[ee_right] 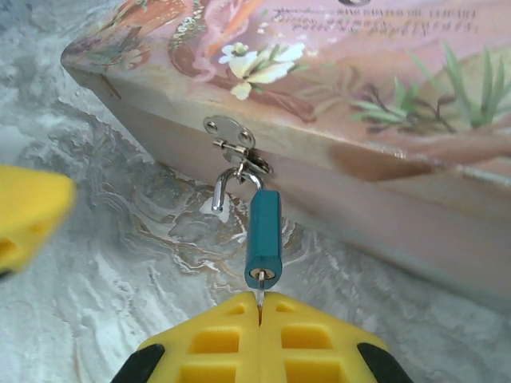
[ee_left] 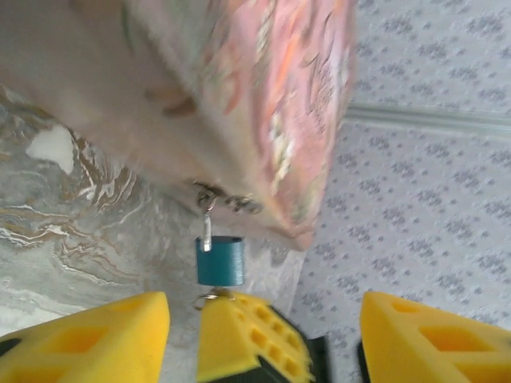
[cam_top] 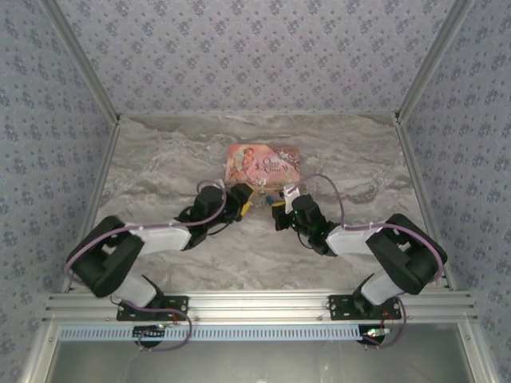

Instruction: Unlock the padlock with the key

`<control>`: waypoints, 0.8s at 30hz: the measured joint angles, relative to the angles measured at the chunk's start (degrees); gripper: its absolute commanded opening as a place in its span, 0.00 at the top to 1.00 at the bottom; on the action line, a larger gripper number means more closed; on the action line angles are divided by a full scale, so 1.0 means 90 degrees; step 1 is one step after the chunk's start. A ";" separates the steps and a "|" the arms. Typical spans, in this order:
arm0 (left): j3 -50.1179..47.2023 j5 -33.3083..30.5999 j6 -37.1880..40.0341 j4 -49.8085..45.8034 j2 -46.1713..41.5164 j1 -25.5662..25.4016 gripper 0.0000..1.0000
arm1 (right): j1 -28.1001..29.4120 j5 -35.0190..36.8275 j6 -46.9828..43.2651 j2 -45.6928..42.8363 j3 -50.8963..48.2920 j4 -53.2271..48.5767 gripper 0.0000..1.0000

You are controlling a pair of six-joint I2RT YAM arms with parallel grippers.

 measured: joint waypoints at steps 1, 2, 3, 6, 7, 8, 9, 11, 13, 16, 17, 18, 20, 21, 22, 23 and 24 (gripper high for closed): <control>0.0010 -0.0058 0.0163 -0.0253 -0.0255 0.0066 0.27 | -0.0058 -0.0136 0.0289 0.0044 -0.0027 0.0083 1.00; 0.0034 -0.0114 0.0342 -0.0600 -0.0576 0.0160 0.24 | -0.0138 -0.0308 0.0661 0.0107 -0.0068 0.0209 1.00; 0.0092 -0.0182 0.0542 -0.0945 -0.0852 0.0262 0.21 | -0.0223 -0.0483 0.1061 0.0185 -0.0109 0.0345 1.00; 0.0427 -0.0415 0.1151 -0.2006 -0.1508 0.0661 0.14 | -0.0398 -0.0908 0.2130 0.0430 -0.0180 0.0678 1.00; 0.0529 -0.0493 0.1328 -0.2268 -0.1654 0.0804 0.13 | -0.0432 -0.1008 0.2436 0.0495 -0.0185 0.0750 1.00; 0.0624 -0.0571 0.1498 -0.2518 -0.1800 0.0959 0.12 | -0.0469 -0.1110 0.2781 0.0573 -0.0187 0.0843 1.00; 0.0695 -0.0634 0.1659 -0.2703 -0.1904 0.1107 0.11 | -0.0500 -0.1195 0.3104 0.0653 -0.0189 0.0952 0.97; 0.0792 -0.0714 0.1916 -0.2987 -0.1984 0.1331 0.11 | -0.0571 -0.1321 0.3638 0.0792 -0.0189 0.1137 0.89; 0.0882 -0.0736 0.2178 -0.3223 -0.1933 0.1462 0.11 | -0.0661 -0.1413 0.4029 0.0845 -0.0189 0.1195 0.77; 0.1105 -0.0721 0.2550 -0.3553 -0.1712 0.1581 0.10 | -0.0780 -0.1365 0.4255 0.0697 -0.0202 0.0874 0.57; 0.1241 -0.0685 0.2698 -0.3643 -0.1571 0.1627 0.10 | -0.0814 -0.1316 0.4218 0.0546 -0.0209 0.0619 0.51; 0.1382 -0.0634 0.2851 -0.3718 -0.1423 0.1671 0.10 | -0.0852 -0.1248 0.4158 0.0350 -0.0214 0.0359 0.46; 0.1705 -0.0430 0.3196 -0.3832 -0.1095 0.1768 0.10 | -0.0937 -0.1175 0.3980 -0.0070 -0.0228 -0.0046 0.37; 0.1899 -0.0287 0.3381 -0.3895 -0.0896 0.1821 0.10 | -0.1015 -0.1171 0.3832 -0.0284 -0.0240 -0.0180 0.35; 0.2086 -0.0143 0.3536 -0.3954 -0.0714 0.1870 0.10 | -0.1098 -0.1200 0.3694 -0.0435 -0.0248 -0.0238 0.34; 0.2331 0.0058 0.3745 -0.4027 -0.0444 0.1926 0.10 | -0.1236 -0.1304 0.3504 -0.0554 -0.0250 -0.0250 0.33; 0.2555 0.0231 0.3937 -0.4046 -0.0187 0.1970 0.10 | -0.1372 -0.1452 0.3339 -0.0590 -0.0250 -0.0192 0.30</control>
